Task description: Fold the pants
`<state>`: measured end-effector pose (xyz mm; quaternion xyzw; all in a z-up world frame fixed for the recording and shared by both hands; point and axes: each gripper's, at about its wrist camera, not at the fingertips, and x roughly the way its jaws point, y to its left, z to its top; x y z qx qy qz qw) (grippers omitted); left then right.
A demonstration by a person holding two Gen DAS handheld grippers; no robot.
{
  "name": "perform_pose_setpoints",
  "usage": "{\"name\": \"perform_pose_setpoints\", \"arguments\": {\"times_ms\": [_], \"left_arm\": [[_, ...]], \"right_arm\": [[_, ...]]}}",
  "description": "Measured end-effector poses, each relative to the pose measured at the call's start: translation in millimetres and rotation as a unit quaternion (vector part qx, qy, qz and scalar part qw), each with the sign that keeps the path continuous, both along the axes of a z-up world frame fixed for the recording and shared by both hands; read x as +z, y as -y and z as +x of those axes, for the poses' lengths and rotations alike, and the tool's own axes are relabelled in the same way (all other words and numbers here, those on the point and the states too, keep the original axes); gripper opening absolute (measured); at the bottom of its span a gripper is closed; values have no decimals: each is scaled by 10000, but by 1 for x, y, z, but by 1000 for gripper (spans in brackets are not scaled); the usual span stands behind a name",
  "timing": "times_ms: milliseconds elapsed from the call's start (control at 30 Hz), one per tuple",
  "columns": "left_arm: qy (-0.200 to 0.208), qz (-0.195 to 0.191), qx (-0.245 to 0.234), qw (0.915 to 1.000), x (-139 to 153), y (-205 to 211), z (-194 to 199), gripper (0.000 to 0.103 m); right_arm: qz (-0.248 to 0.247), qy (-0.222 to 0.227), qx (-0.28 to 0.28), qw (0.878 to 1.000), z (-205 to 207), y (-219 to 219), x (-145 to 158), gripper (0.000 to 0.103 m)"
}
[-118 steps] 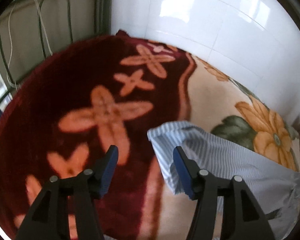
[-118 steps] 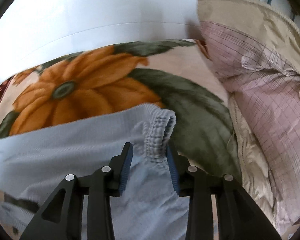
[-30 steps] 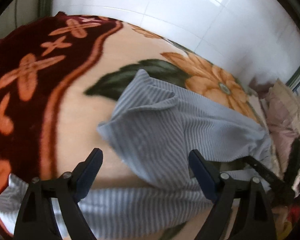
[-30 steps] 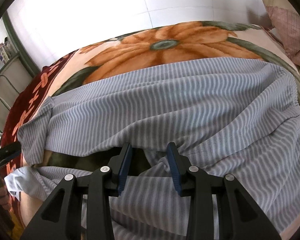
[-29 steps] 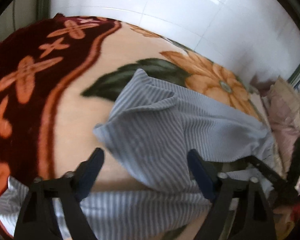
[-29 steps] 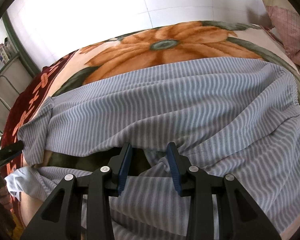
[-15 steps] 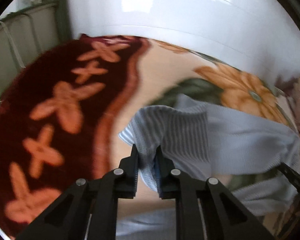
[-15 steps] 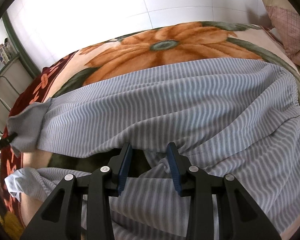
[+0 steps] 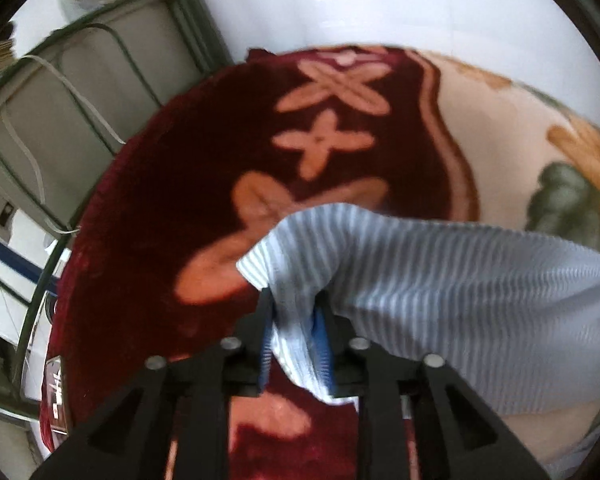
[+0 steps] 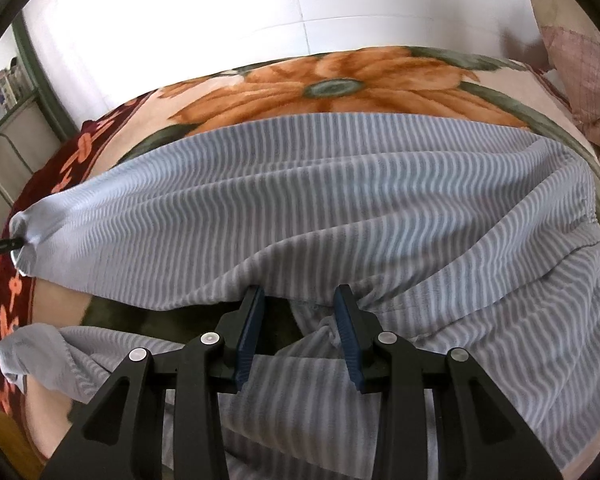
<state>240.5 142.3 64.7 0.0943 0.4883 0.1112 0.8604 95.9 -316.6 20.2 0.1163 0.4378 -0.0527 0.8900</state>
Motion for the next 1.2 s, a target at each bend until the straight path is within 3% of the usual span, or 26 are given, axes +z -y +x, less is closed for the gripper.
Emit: {"name": "perform_pose_setpoints", "arguments": {"times_ms": [67,100,167,200,400,567,633,733,833,967,1067,1133,1200], "left_arm": [[84,94,3,9999,-1,1,0,37],[169,111,34,9998,0,1,-2,53],[293,138,118,9994,4,0,-5,73],[374,144,161,9991,8,-3,-8,75],[421,-127,197,9988,17,-20,-25,75],[273,-583,315,9974,5,-30,-22,75],[278,-959,360,9943,-1,-32,-20,75],[247,-1642,418,9852,-10,-33,-15,75],[377,-2029,514,9771,-15,-34,-12,75],[933,-2534,760,9598,-3,-45,-24,75],[1275,-2537,946,9542,11,-58,-38,75],[1407,-2241,1070,9584,18,-66,-43,75],[1266,-1837,1109,9685,17,-72,-38,74]], "right_arm": [[-40,-5,20,10000,1,-1,0,38],[-51,-4,28,10000,1,-1,-1,38],[-64,-10,35,10000,1,-1,-1,38],[-65,-9,36,10000,1,-1,-2,38],[-75,-9,25,10000,1,-2,-2,38],[-198,-25,47,9998,2,-5,-3,38],[-248,-33,58,9997,3,-6,-4,38],[-292,-42,65,9995,4,-7,-4,38],[-310,-42,70,9995,5,-8,-5,38],[-360,-40,97,9993,6,-8,-5,38],[-399,-42,106,9991,6,-9,-5,38],[-446,-44,110,9989,6,-11,-5,39],[-506,-45,128,9986,6,-12,-5,39]]}}
